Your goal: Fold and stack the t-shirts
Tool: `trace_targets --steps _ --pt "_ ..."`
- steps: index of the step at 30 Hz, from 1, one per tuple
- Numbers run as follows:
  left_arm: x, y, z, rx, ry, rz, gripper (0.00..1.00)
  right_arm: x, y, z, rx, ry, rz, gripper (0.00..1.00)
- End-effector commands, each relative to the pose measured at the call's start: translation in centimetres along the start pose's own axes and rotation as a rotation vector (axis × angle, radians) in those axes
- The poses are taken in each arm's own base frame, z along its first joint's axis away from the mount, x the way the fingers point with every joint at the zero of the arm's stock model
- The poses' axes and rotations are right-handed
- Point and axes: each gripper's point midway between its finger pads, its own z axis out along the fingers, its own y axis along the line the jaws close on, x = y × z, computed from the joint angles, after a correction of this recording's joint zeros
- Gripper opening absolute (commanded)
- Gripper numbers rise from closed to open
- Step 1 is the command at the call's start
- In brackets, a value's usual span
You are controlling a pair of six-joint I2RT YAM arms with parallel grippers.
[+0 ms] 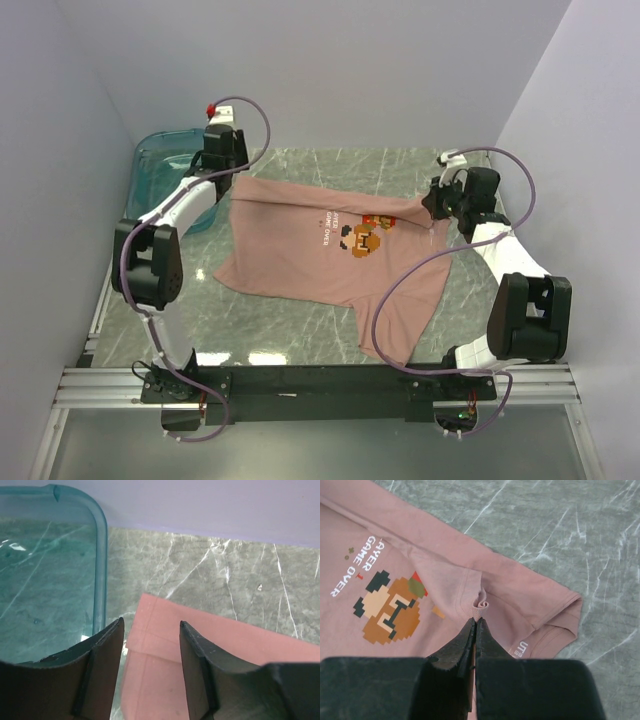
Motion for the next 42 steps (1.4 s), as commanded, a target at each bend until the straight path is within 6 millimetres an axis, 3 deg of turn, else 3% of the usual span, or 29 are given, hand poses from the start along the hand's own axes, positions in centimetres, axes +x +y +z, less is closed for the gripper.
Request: trace_targets --steps 1,7,19,26,36,42 --pt "-3.8 0.0 -2.9 0.021 -0.091 -0.048 0.55 -0.4 0.5 -0.8 -0.036 -0.014 -0.042 0.00" --pt "-4.4 1.5 -5.6 -0.023 -0.083 -0.083 0.62 1.1 1.4 -1.0 -0.084 0.030 -0.082 0.00" --pt "-4.4 1.6 -12.0 0.064 -0.080 -0.161 0.63 4.5 2.4 -1.6 -0.150 0.113 -0.147 0.00" --pt "-2.1 1.4 -15.1 0.121 -0.034 -0.177 0.63 5.5 3.3 -2.0 -0.199 0.141 -0.164 0.00" --pt "1.9 3.0 -19.9 0.138 -0.011 -0.159 0.64 5.5 4.0 -2.4 -0.220 0.135 -0.181 0.00" --pt "4.1 3.5 -21.1 0.142 0.013 -0.150 0.65 5.3 4.4 -2.8 -0.229 0.117 -0.213 0.00"
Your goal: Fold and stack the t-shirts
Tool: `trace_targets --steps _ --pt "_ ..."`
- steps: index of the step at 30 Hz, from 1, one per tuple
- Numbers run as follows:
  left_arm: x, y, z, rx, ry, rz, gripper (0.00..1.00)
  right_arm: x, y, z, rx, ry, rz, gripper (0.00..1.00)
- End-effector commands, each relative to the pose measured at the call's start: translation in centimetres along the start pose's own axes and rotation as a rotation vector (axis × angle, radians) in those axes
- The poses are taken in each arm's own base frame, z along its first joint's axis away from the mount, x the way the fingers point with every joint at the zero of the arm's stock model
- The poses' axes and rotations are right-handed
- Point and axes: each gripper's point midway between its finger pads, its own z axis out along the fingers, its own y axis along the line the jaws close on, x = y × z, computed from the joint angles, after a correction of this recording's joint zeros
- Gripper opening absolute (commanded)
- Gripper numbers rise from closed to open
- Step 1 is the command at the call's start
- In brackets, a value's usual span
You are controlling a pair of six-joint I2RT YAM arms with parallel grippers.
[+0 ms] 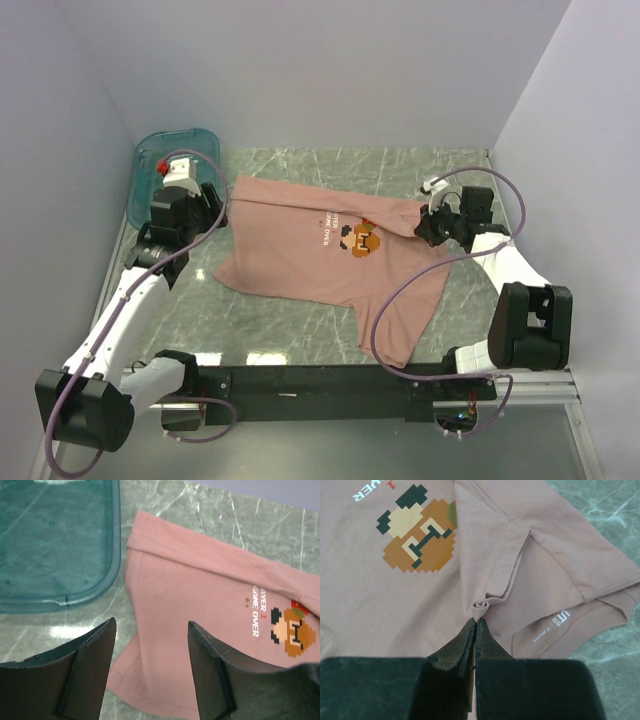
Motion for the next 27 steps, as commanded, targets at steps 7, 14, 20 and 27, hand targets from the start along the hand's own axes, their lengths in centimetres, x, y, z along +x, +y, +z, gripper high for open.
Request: trace_targets --steps 7,14,20,27 --pt "1.4 0.1 -0.9 0.022 0.017 -0.001 0.65 -1.3 0.9 -1.0 -0.016 -0.052 -0.085 0.00" --pt "1.8 0.1 -0.8 0.023 0.027 0.003 0.65 -0.1 2.2 -0.6 -0.071 -0.011 -0.129 0.00" --pt "1.8 0.2 -0.8 0.023 0.023 0.004 0.65 2.9 4.5 -0.8 -0.191 0.119 -0.237 0.24" --pt "1.2 0.0 -1.3 0.033 -0.002 0.004 0.65 1.6 2.9 -2.9 -0.105 0.140 -0.311 0.53"
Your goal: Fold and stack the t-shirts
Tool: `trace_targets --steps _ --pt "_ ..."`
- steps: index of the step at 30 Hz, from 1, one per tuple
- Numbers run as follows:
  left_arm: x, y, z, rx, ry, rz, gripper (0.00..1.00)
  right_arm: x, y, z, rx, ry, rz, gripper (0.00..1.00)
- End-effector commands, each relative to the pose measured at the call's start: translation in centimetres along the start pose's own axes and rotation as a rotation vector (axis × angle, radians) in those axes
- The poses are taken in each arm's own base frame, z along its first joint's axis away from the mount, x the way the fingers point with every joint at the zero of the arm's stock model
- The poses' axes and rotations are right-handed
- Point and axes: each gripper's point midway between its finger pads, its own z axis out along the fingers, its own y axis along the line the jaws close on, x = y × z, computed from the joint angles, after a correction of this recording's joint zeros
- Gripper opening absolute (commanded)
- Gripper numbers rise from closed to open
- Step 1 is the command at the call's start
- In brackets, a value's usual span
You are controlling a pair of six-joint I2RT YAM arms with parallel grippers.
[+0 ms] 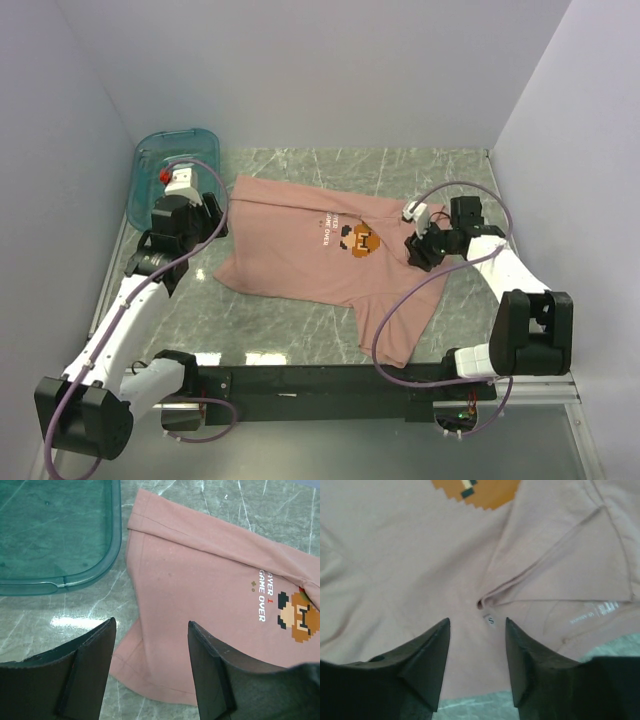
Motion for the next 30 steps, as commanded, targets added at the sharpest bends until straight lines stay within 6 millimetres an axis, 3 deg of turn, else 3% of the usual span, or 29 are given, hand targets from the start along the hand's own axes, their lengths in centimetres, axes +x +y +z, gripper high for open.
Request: trace_targets --steps 1,2,6,9,11,12,18,30 --pt "-1.3 -0.6 -0.8 0.033 -0.058 -0.003 0.65 -3.0 -3.4 -2.5 0.154 -0.043 -0.044 0.56" --pt "-1.5 -0.7 -0.9 0.038 -0.066 -0.003 0.65 -4.7 -4.6 -3.1 0.186 -0.077 -0.021 0.58" --pt "-1.8 -0.6 -1.2 0.037 -0.076 -0.001 0.65 -7.1 -6.2 0.0 0.113 -0.087 0.296 0.57" --pt "-1.9 -0.5 -1.4 0.035 -0.087 0.001 0.64 -7.8 -7.5 3.1 0.108 -0.037 0.418 0.57" --pt "-1.9 -0.5 -1.6 0.035 -0.092 0.001 0.65 -8.4 -8.6 4.0 0.116 -0.018 0.445 0.57" --pt "-2.0 -0.5 -1.6 0.038 -0.095 0.002 0.64 -7.5 -8.9 5.3 0.107 0.016 0.482 0.57" --pt "-2.0 -0.7 -1.7 0.045 -0.094 0.003 0.64 -5.9 -10.9 7.8 0.124 0.106 0.530 0.57" --pt "-1.9 -0.9 -1.6 0.058 -0.088 0.005 0.65 -3.8 -10.6 10.1 0.066 0.174 0.538 0.55"
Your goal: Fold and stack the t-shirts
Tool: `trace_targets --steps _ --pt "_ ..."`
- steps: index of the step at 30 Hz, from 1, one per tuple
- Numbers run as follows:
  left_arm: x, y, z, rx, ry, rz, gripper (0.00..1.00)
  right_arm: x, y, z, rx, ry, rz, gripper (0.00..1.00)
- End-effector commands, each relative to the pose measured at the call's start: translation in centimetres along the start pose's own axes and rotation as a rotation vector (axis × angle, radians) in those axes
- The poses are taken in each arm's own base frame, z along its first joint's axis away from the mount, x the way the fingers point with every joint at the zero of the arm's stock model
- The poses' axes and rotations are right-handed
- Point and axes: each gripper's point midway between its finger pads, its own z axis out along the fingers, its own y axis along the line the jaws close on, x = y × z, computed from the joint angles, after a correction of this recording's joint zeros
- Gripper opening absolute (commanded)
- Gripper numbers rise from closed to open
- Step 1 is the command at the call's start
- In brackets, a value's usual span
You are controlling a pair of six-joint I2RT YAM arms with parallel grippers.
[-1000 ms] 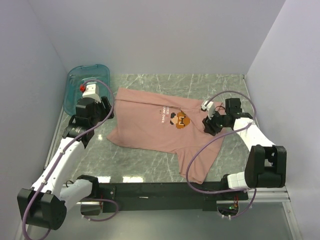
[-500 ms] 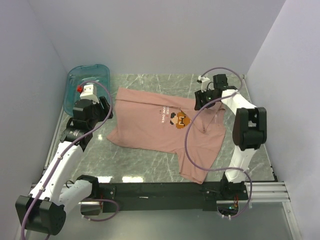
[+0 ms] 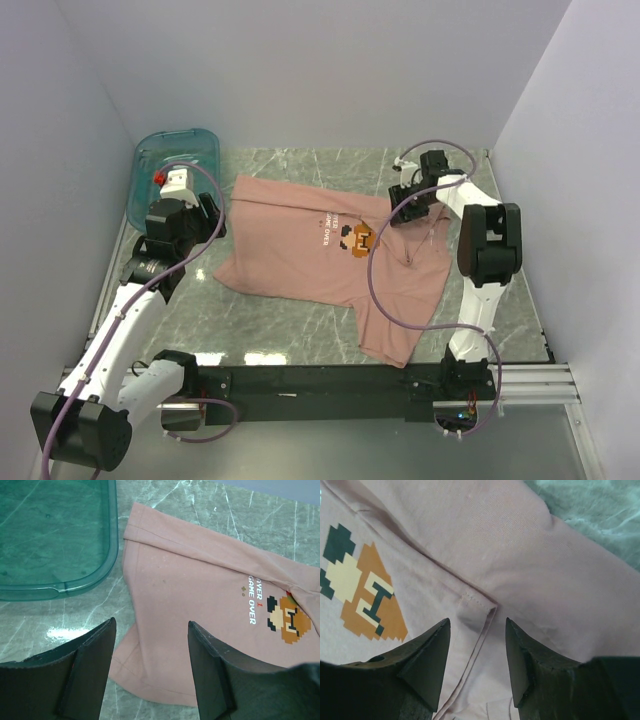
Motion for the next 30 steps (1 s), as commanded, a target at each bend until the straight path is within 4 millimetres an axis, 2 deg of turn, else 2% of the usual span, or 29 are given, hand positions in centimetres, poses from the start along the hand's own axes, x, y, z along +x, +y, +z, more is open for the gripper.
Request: trace_targets --steps 1,6,9,15,24,30 --pt "-0.8 -0.5 -0.1 0.029 -0.033 0.008 0.64 -0.5 0.0 0.4 -0.026 0.004 -0.008 0.55" --pt "-0.7 -0.5 -0.1 0.030 -0.029 0.008 0.64 -0.3 0.0 1.0 -0.034 0.019 -0.007 0.53" --pt "-0.7 -0.5 -0.1 0.030 -0.029 0.008 0.64 -0.3 0.5 0.8 -0.057 0.014 -0.015 0.49" --pt "-0.7 -0.6 0.0 0.031 -0.030 0.008 0.65 -0.1 1.5 0.3 -0.102 0.005 -0.027 0.36" --pt "-0.6 -0.6 0.0 0.033 -0.025 0.009 0.65 0.1 2.7 -0.9 -0.126 -0.010 -0.053 0.10" --pt "-0.6 -0.6 0.0 0.033 -0.026 0.008 0.65 0.9 4.9 -2.0 -0.168 -0.014 -0.109 0.06"
